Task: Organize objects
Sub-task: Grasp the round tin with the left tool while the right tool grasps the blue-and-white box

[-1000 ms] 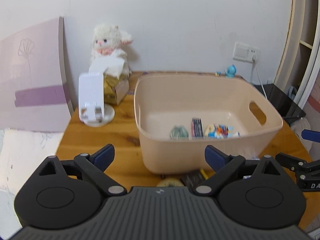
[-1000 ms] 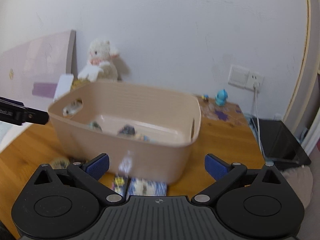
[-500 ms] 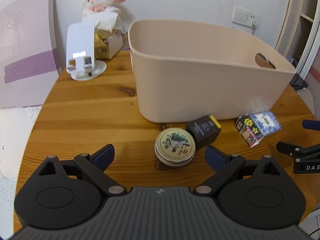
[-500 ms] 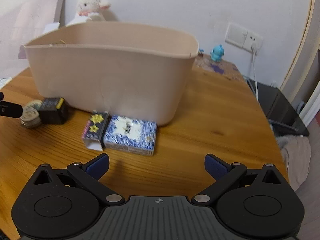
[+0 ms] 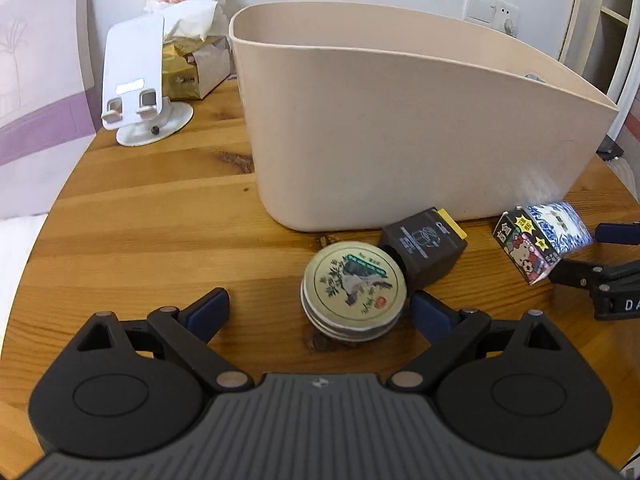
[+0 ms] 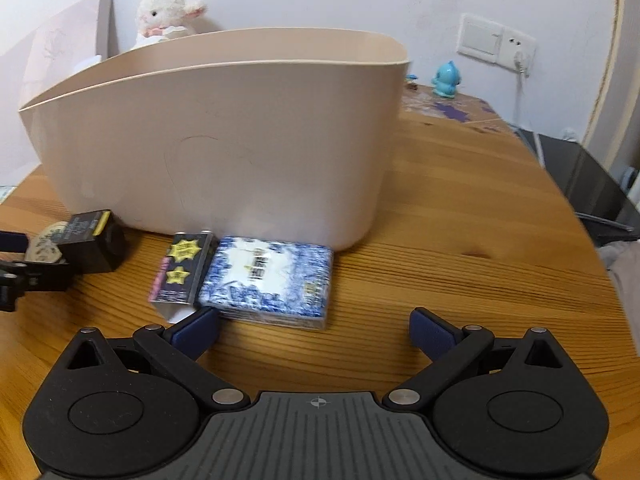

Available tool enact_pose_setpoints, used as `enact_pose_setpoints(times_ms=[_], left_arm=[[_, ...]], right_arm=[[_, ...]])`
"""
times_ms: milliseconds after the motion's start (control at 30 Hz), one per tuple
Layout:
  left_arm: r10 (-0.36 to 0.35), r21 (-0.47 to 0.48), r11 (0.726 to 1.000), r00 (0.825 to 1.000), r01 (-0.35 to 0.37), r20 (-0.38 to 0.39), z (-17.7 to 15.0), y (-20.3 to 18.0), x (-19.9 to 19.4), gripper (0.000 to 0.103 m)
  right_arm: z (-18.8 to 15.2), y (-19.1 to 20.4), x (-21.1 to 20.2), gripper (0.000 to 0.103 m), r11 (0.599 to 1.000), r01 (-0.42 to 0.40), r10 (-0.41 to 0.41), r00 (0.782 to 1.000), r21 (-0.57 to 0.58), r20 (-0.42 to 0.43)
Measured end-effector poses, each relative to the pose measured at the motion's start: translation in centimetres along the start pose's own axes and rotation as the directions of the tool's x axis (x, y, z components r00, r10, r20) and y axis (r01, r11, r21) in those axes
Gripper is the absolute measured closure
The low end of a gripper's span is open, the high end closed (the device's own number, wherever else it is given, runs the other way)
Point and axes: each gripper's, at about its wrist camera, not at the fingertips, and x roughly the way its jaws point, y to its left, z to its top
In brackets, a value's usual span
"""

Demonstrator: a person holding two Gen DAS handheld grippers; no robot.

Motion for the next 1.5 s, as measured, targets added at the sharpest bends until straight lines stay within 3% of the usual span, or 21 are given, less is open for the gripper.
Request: enact_pose_setpoints(times_ms=[433,467,533,600,667,1033,1500], left_arm=[[0.014,0.013,1.000,0.998,-0.014,0.060,0.0,0.2,0.5,0.006],[0.010,0.016,1.000,0.998,-0.011,0.063,0.0,0.1,0.5,0.008],[-0.009,0.035,0.999,0.997,0.007,0.078,-0.1,-0.1,0.3,0.017],[-0.036,0.062,0.998,0.996,0.031,0.086,-0.2,-0.4,0.0,0.030],[-0.062,0.082,0.995,0.995,0.055,0.083,-0.1,-0.8,-0.4,0.047],[-0.066,0.044,0.997,0.997,0.064,0.050,-0.9,-0.6,-1.9,0.047],[-0.036,0.043,0.999,0.990,0.031,0.138,-0.5,0.8,-7.4,0.047]], right_arm=[[0.1,2.3,0.5,0.000,1.000,-0.011,0.011,0.999,-0.012,0.048],[0.0,2.3,0.6,0.001,1.000,-0.007,0.007,0.999,-0.007,0.051],[-0.1,2.3,0.4,0.012,1.000,-0.011,0.010,0.998,0.003,0.063],[-0.1,2.3,0.1,0.035,1.000,-0.019,0.020,0.997,-0.008,0.080],[-0.2,2.2,-0.2,0.037,1.000,-0.019,0.020,0.997,-0.014,0.078],[-1.6,0.4,-2.3,0.040,1.000,-0.016,0.015,0.998,0.010,0.065],[-0.5,-0.2,-8.5,0.040,0.999,-0.052,0.052,0.982,-0.004,0.179]])
